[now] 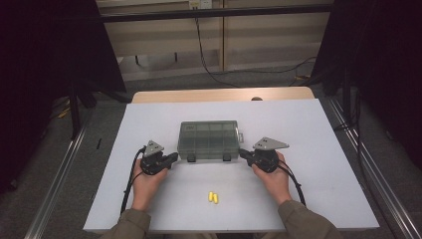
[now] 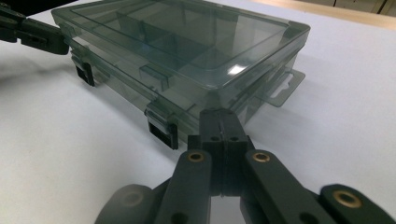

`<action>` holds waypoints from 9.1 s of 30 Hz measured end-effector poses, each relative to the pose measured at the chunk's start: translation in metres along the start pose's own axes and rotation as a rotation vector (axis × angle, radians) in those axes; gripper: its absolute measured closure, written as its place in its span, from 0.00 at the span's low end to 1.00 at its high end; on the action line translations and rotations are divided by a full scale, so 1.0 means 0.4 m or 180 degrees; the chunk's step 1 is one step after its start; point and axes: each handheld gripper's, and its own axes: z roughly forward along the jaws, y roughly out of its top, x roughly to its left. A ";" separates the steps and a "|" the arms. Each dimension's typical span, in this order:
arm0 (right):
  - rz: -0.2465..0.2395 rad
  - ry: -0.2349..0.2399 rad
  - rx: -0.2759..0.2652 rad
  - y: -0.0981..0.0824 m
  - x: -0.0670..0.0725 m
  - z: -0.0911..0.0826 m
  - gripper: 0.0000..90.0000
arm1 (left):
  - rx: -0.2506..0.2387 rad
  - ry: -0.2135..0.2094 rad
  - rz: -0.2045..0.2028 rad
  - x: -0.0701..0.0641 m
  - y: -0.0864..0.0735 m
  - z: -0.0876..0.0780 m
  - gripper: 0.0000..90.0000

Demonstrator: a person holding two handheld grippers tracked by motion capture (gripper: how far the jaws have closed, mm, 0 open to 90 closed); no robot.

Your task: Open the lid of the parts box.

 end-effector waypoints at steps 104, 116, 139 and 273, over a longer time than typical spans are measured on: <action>-0.0238 -0.0122 -0.0233 0.002 0.018 0.021 1.00 | -0.0484 0.0446 -0.0029 0.011 0.247 0.007 0.90; -0.0255 -0.0124 -0.0245 0.001 0.018 0.022 1.00 | -0.0488 0.0512 -0.0007 0.015 0.273 0.019 0.92; -0.0253 -0.0121 -0.0262 0.000 0.018 0.023 1.00 | -0.0466 0.0613 -0.0050 0.028 0.308 0.046 0.95; -0.0231 -0.0112 -0.0308 -0.005 0.017 0.024 1.00 | -0.0146 0.0826 -0.0323 0.086 0.255 0.233 0.94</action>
